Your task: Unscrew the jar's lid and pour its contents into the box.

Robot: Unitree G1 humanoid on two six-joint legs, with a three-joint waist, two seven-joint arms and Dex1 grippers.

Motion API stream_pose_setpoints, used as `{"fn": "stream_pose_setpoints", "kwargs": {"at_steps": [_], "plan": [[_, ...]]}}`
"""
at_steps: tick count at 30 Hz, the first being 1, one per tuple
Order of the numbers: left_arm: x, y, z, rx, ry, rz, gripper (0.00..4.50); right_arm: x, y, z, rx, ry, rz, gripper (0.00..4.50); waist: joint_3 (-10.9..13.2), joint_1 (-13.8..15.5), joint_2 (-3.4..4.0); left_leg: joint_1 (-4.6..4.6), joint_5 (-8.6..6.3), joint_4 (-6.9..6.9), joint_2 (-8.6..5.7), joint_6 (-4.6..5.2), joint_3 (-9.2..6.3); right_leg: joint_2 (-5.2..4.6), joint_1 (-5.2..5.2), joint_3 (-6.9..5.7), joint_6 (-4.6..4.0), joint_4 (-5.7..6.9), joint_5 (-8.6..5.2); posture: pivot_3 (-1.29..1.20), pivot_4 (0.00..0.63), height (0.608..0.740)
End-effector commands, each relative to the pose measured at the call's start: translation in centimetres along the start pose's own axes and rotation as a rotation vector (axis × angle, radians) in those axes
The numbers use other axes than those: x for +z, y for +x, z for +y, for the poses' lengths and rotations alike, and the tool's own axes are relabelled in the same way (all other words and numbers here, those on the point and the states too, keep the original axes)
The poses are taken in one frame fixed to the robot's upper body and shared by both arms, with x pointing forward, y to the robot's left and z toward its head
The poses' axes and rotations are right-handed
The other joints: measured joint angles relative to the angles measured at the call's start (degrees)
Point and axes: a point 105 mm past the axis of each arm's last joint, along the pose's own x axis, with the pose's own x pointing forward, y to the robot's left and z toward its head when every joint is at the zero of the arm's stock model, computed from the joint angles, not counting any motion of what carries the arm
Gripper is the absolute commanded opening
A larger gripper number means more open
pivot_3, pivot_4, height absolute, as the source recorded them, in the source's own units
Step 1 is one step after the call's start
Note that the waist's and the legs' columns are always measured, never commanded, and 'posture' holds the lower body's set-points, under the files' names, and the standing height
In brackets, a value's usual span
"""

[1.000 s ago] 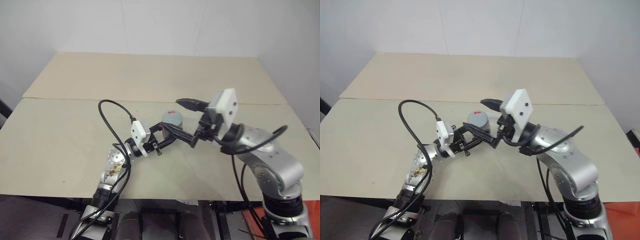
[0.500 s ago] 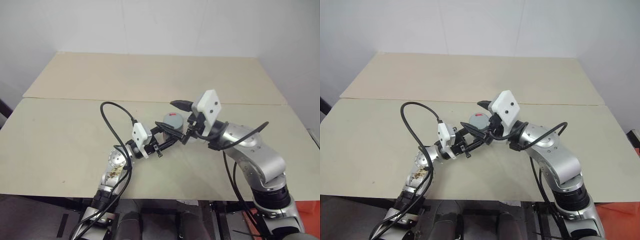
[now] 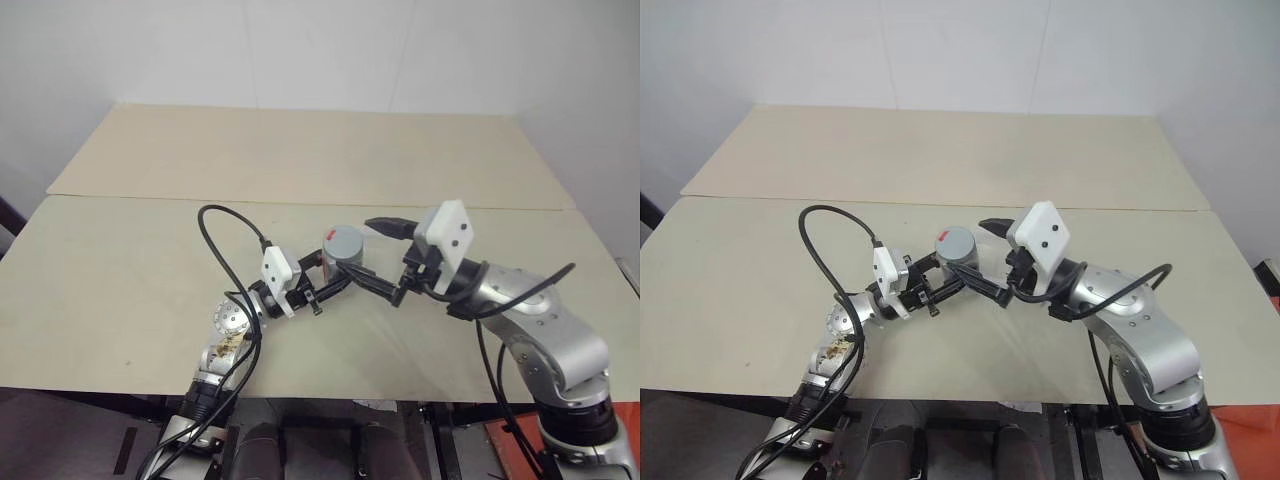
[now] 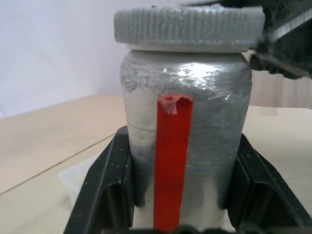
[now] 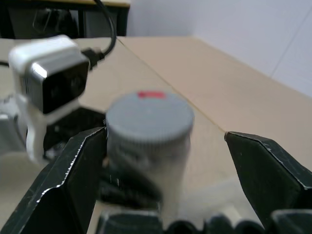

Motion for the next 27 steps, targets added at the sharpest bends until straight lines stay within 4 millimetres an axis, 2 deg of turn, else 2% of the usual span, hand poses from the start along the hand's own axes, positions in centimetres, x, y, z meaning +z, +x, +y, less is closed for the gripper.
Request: {"fn": "stream_pose_setpoints", "kwargs": {"at_steps": [1, 7, 13, 17, 21, 27], "plan": [[1.4, 0.4, -0.3, -0.029, 0.033, -0.059, 1.95, 1.4, -1.4, -1.2, -0.047, -0.075, -0.032, 4.41, 0.0, 0.0, 0.00, 0.00, 0.00, 0.00, 0.00, 0.00, 0.00, 0.00, 0.00, 0.00, 0.00, 0.00, 0.00, 0.00, 0.150, 0.740], [1.4, 0.4, -0.4, -0.035, 0.034, -0.056, 1.95, 1.0, -2.4, -1.4, -0.049, -0.080, -0.003, 4.41, 0.0, 0.0, 0.00, 0.00, 0.00, -0.01, 0.00, 0.00, 0.00, 0.01, 0.00, 0.01, 0.00, -0.02, 0.00, 0.00, 0.150, 0.740], [1.4, 0.3, -0.3, -0.032, 0.039, -0.055, 1.95, 1.7, -2.6, 1.4, 0.084, -0.076, -0.031, 4.41, 0.0, 0.0, 0.00, 0.00, 0.00, -0.01, 0.00, 0.00, -0.01, 0.01, 0.00, 0.01, 0.01, -0.02, 0.00, 0.00, 0.150, 0.740], [1.4, 0.4, -0.4, -0.035, 0.045, -0.053, 1.95, 2.0, -1.4, 2.5, 0.117, -0.034, -0.056, 4.41, 0.0, -0.2, 0.00, 0.03, 0.00, 0.00, 0.01, 0.00, -0.02, 0.02, 0.02, 0.01, 0.01, 0.00, 0.00, 0.00, 0.150, 0.740], [1.3, 0.5, -0.4, -0.041, 0.054, -0.049, 1.95, 2.2, 0.3, 2.2, 0.077, -0.006, -0.064, 4.41, 0.0, -0.3, 0.00, 0.05, 0.00, 0.01, 0.01, 0.00, -0.02, 0.02, 0.02, 0.01, 0.00, 0.03, 0.01, 0.00, 0.150, 0.740], [1.3, 0.5, -0.6, -0.040, 0.055, -0.050, 1.95, 2.3, 1.6, 2.2, 0.057, -0.032, -0.078, 4.41, 0.0, 0.0, 0.00, 0.00, 0.00, 0.00, 0.00, 0.01, -0.02, 0.00, 0.00, 0.00, 0.00, -0.01, 0.01, 0.00, 0.150, 0.740]]}}
